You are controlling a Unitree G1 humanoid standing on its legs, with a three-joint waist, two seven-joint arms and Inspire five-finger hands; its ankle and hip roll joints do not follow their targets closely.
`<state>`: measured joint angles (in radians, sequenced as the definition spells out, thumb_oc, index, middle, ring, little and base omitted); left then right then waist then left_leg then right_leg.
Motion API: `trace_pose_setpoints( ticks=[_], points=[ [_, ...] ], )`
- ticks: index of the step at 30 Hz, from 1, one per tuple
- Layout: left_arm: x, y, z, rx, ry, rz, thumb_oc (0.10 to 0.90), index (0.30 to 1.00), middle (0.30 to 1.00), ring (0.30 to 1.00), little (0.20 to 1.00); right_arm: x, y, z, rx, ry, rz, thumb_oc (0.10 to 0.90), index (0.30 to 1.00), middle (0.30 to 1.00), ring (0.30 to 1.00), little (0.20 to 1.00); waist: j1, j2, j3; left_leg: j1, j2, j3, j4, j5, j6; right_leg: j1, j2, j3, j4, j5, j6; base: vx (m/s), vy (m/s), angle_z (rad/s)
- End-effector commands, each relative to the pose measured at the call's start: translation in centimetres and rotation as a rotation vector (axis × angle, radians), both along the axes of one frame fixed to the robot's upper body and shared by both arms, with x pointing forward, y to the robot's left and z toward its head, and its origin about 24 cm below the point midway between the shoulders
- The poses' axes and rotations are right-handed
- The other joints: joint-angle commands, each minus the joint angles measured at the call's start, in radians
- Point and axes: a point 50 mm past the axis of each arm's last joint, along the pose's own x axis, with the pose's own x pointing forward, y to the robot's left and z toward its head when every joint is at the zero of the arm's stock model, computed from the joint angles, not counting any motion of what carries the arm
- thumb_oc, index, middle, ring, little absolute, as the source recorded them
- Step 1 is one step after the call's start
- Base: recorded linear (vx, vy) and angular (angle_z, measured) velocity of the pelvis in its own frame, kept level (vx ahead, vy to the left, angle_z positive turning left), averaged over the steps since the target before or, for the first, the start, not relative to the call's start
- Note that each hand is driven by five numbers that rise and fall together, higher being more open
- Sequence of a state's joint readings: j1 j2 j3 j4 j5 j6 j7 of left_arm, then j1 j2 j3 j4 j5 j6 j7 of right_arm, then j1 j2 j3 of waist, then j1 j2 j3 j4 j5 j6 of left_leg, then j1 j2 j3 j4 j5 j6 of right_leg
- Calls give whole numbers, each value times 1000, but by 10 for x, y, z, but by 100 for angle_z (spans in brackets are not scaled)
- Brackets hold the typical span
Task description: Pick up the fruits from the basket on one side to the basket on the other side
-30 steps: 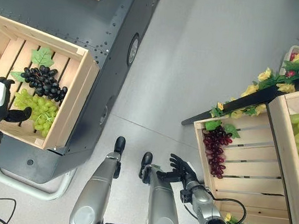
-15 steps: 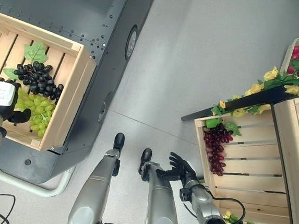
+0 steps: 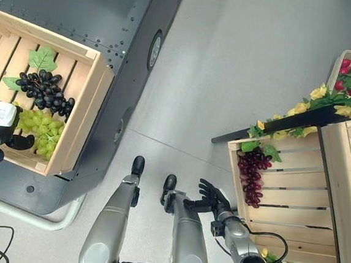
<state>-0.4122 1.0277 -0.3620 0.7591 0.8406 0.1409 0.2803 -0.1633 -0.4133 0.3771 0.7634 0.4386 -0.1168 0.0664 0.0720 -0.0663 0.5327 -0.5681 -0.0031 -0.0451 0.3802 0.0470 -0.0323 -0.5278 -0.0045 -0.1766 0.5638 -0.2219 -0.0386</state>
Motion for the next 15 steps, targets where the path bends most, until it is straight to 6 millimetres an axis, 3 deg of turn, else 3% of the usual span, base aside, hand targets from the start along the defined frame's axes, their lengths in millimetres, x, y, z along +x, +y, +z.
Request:
trace_pose_setpoints(
  ticks=[1,9,15],
  points=[
    [-16,29,44,136,-120,61,800,900,900,900,900,-11,-6,1,-3,-24,-12,800,900,900,900,900,-8,37,-13,-5,-63,96,56,-100,15,95,31,-6,-126,48,28,0,0,0],
    [-14,23,63,243,-247,-45,800,900,900,900,900,-17,-7,-4,5,-14,-18,800,900,900,900,900,-7,33,-13,1,-61,100,66,-109,14,106,30,-9,-125,47,29,4,-1,0],
    [-7,12,46,232,-196,-111,800,900,900,900,900,-15,-5,-4,4,-9,-16,800,900,900,900,900,-12,34,-13,-5,-60,103,77,-116,15,93,30,-8,-108,43,27,3,5,0]
  ],
)
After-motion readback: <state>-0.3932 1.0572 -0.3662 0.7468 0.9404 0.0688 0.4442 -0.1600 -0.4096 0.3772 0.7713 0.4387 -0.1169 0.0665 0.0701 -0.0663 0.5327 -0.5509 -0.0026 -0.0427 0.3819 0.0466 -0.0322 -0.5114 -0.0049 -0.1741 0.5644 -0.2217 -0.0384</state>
